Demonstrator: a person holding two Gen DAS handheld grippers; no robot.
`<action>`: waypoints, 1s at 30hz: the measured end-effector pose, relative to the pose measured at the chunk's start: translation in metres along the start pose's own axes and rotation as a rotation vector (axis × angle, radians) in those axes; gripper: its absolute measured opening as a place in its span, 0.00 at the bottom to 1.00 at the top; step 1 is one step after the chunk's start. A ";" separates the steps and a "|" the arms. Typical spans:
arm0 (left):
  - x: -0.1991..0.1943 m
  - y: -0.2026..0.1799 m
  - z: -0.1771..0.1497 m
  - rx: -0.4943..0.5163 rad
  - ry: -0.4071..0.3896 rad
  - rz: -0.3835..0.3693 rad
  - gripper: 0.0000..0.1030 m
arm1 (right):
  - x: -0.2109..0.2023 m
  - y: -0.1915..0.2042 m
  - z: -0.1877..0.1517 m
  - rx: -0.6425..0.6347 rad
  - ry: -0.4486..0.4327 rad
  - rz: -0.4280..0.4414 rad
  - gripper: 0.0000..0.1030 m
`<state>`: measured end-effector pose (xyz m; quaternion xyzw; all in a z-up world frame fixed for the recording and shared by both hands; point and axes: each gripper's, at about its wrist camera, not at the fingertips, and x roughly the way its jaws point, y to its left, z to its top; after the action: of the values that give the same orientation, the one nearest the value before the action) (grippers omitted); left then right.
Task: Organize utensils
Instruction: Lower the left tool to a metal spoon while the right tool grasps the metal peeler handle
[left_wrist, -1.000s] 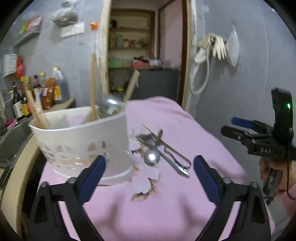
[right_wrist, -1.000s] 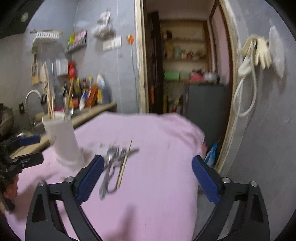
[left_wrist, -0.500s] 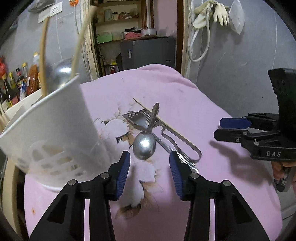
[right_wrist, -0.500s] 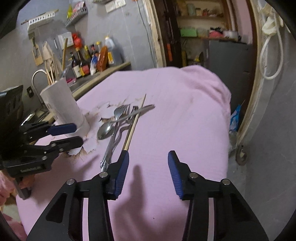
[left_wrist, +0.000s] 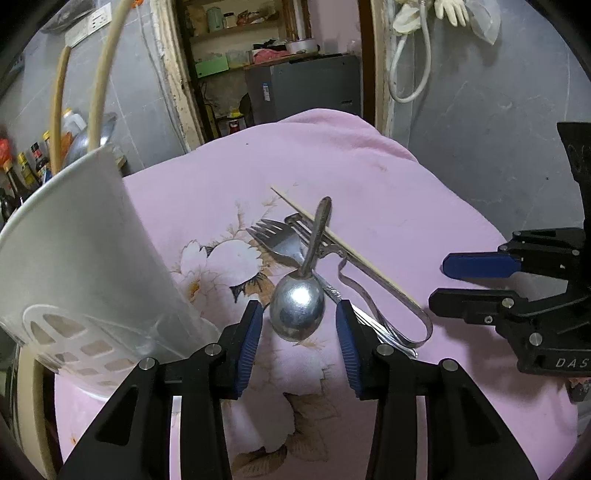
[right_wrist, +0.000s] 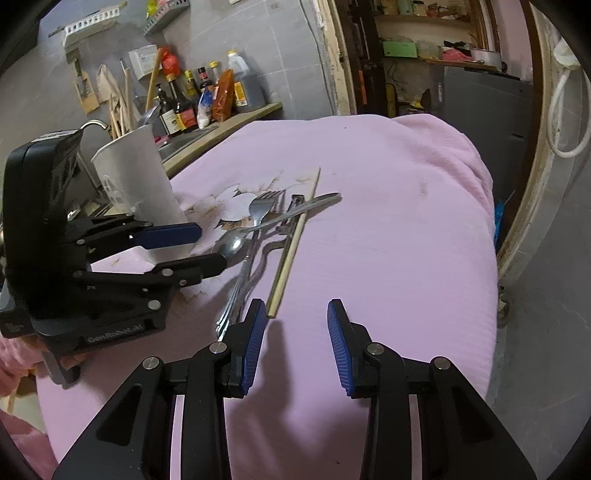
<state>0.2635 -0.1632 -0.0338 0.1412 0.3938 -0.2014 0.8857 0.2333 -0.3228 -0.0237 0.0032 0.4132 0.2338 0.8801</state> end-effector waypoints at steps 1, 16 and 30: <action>0.001 0.003 0.000 -0.014 0.000 0.001 0.31 | 0.001 0.001 0.001 -0.003 0.002 0.000 0.32; -0.008 0.026 -0.008 -0.115 0.026 -0.085 0.30 | 0.024 0.024 0.010 -0.136 0.074 -0.163 0.13; 0.003 -0.002 0.006 0.002 0.018 -0.031 0.30 | -0.021 0.011 -0.017 -0.076 0.049 -0.237 0.04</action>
<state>0.2678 -0.1683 -0.0322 0.1376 0.4039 -0.2142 0.8787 0.2053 -0.3249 -0.0176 -0.0845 0.4228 0.1436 0.8908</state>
